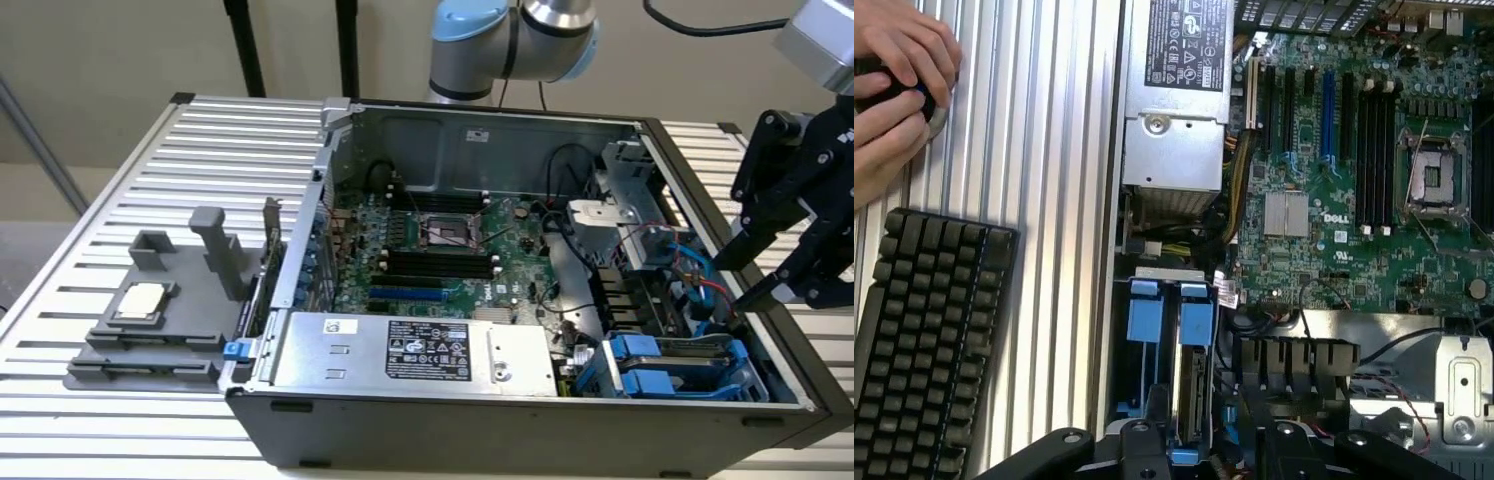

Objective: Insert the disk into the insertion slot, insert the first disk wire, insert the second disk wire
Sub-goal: 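Insert the first disk wire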

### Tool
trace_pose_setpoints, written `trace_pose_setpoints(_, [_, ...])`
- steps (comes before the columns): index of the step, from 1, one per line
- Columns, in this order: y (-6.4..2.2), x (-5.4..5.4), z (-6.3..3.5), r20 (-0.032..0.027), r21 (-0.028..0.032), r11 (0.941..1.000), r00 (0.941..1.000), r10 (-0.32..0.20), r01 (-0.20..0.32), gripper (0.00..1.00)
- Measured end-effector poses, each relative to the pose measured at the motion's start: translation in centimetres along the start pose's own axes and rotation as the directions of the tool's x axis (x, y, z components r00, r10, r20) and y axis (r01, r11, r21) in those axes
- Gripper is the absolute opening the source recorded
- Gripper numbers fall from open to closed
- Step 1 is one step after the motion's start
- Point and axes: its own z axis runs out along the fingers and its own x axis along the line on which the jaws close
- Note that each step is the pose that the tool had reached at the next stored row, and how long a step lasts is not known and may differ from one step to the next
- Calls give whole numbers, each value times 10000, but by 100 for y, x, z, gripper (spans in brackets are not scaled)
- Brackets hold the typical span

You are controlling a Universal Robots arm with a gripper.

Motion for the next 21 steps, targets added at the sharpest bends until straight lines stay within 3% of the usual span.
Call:
trace_pose_setpoints(5, [-161,3,83,-19,-2,10000,10000,-19,19,41])
trace_pose_setpoints(9, [-244,-3,152,-54,-3,10000,10000,-24,24,41])
trace_pose_setpoints(21, [-281,-97,373,-87,-4,10000,10000,-24,24,41])
